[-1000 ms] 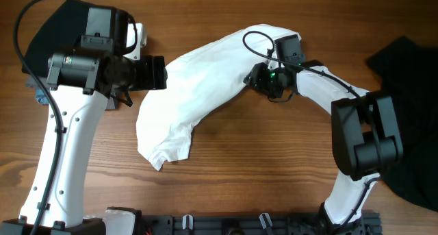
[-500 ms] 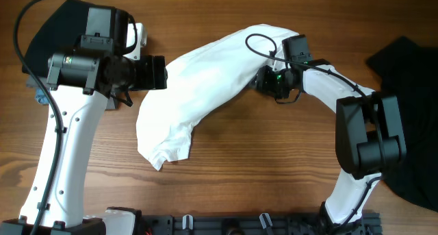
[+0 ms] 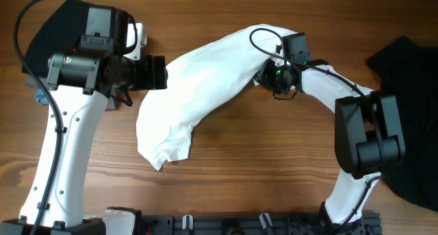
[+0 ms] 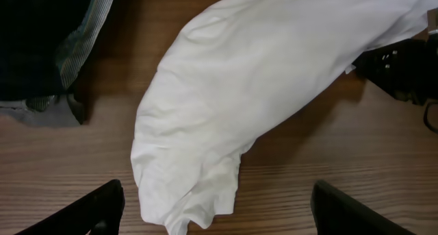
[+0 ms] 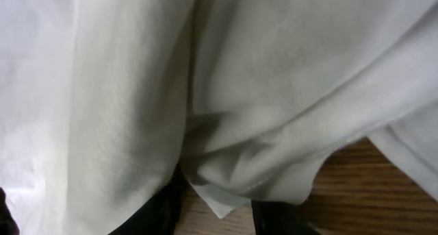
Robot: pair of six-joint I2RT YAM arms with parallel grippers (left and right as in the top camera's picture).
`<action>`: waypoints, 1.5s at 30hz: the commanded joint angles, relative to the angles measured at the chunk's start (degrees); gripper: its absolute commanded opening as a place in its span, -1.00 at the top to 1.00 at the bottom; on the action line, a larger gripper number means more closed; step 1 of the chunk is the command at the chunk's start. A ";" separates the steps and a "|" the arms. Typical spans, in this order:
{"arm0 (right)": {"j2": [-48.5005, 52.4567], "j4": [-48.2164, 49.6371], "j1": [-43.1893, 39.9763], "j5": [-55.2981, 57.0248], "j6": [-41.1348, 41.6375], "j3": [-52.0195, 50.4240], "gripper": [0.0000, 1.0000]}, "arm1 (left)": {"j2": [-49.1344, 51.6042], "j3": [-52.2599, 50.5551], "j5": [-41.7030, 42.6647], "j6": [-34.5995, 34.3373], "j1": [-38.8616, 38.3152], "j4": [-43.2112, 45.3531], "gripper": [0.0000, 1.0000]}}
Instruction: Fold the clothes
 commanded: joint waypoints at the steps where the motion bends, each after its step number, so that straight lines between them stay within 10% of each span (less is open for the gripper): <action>1: 4.24 -0.35 -0.07 4.74 -1.09 -1.20 0.71 | 0.00 0.83 0.52 0.90 -0.15 0.17 -0.73; 18: -19.58 -16.96 -7.67 9.70 -8.83 -1.07 0.91 | 0.00 0.83 0.50 0.90 -0.15 0.22 -0.77; 27: -11.34 -12.98 -0.28 3.63 3.17 -1.16 0.58 | 0.00 0.83 0.50 0.92 -0.15 0.46 -0.78; 31: -5.97 -6.82 2.64 5.60 3.26 -1.14 0.09 | 0.00 0.83 0.50 0.92 -0.13 0.46 -0.79; 39: -2.12 -1.36 2.69 17.55 -9.44 -1.14 0.17 | 0.00 0.83 0.50 0.92 -0.13 0.46 -0.81; 45: -0.94 1.88 2.69 17.66 -10.36 -1.14 -0.14 | 0.00 0.83 0.50 0.90 -0.13 0.46 -0.80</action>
